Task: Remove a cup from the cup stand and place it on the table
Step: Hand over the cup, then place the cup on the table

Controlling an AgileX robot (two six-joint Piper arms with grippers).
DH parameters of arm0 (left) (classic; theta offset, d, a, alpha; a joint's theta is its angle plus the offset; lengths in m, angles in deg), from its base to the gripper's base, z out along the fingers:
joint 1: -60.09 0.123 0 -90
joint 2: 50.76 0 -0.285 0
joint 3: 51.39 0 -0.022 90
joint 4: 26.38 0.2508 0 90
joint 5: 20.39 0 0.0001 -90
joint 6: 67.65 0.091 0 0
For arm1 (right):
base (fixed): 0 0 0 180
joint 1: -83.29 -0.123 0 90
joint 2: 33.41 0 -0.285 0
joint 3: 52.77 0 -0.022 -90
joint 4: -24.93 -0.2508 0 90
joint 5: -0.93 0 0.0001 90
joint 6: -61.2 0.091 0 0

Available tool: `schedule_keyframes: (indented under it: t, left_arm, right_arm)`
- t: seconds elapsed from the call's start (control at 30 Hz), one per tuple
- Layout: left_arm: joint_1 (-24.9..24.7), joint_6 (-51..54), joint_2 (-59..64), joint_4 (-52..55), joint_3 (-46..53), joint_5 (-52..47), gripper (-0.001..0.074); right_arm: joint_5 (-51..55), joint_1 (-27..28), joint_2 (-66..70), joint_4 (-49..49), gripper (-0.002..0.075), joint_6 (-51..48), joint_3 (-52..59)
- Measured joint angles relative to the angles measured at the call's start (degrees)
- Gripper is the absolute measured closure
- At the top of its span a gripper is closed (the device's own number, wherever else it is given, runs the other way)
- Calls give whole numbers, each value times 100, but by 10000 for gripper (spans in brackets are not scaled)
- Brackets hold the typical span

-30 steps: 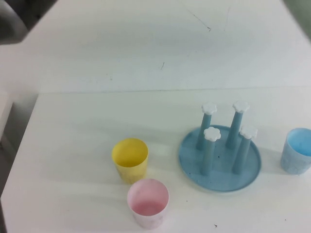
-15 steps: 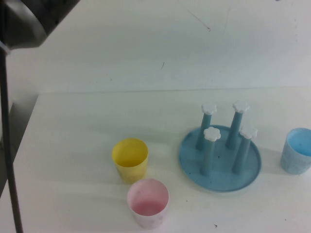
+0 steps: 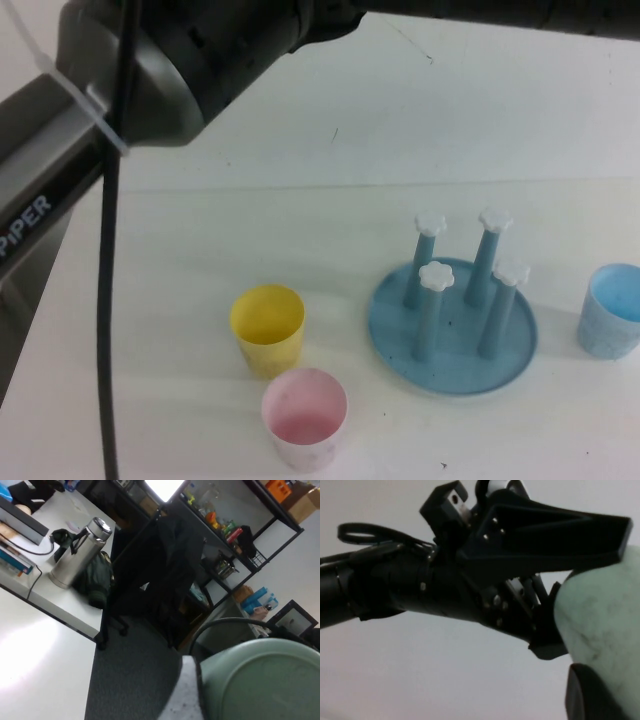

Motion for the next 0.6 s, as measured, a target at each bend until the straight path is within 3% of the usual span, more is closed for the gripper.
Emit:
schedule_keyframes:
  t: [0.2,0.33,0.4,0.5,0.6]
  left_arm:
    - [-12,116,9,33,0,-123,66]
    - [61,207,-18,72,-13,-377,83]
    - [160,221,-62,329,-123,-656,184]
    - [267,-108,-143,1148,-401,-1159,496]
    - [268,-662,-234,2278,-550,-1521,657]
  right_arm:
    - [-107,-10,0,-23,698,-252,-23]
    - [-527,-10,21,-15,699,-334,-23]
    - [-649,-10,77,318,699,-82,-23]
    - [-407,-10,333,1498,699,882,-120]
    - [475,-10,796,3177,699,2283,-467]
